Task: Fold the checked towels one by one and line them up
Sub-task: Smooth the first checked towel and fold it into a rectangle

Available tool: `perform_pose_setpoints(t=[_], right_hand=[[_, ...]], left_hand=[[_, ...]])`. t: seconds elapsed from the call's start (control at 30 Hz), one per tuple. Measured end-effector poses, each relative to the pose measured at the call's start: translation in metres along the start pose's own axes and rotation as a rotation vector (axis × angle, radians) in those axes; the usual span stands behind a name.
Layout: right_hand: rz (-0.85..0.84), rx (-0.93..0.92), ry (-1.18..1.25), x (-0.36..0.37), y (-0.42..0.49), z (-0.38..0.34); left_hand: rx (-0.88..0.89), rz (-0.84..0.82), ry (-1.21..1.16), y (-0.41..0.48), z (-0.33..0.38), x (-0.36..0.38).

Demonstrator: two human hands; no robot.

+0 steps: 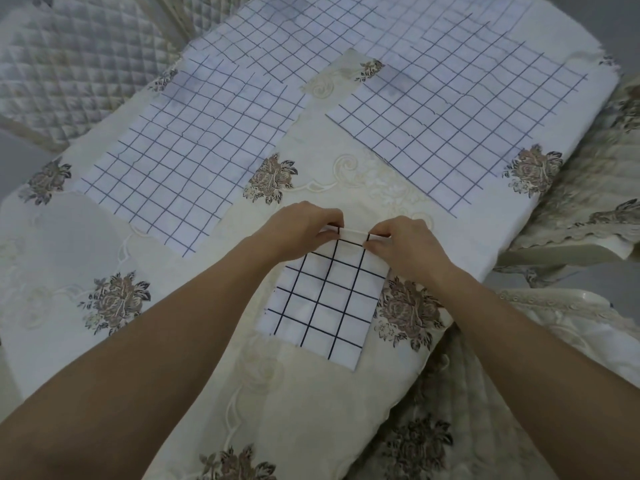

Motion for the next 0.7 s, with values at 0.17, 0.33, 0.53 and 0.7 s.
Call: perform_pose_setpoints(t=[0.17, 0.33, 0.53, 0.7], right_hand=[[0.066, -0.094, -0.062, -0.006, -0.013, -0.02], [0.127, -0.175, -0.083, -0.002, -0.035, -0.038], [0.164, -0.201, -0.087, 0.011, -0.073, -0.055], [0.189, -0.293, -0.161, 0.035, -0.098, -0.06]], left_hand=[[0.046, 0.063, -0.059, -0.019, 0.004, -0.017], [0.062, 0.108, -0.107, -0.047, 0.006, -0.023], [0.065, 0.182, -0.19, -0.094, 0.009, -0.02], [0.069, 0.234, -0.241, -0.131, 0.008, -0.002]])
Point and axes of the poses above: each hand's wrist, its own y-axis towards the middle knuckle, its own x-axis out of the palm, z = x × y, the point moved 8 cm from there along y, towards the middle knuckle, and after that the axes turned 6 degrees about -x, right-handed, at the moved point
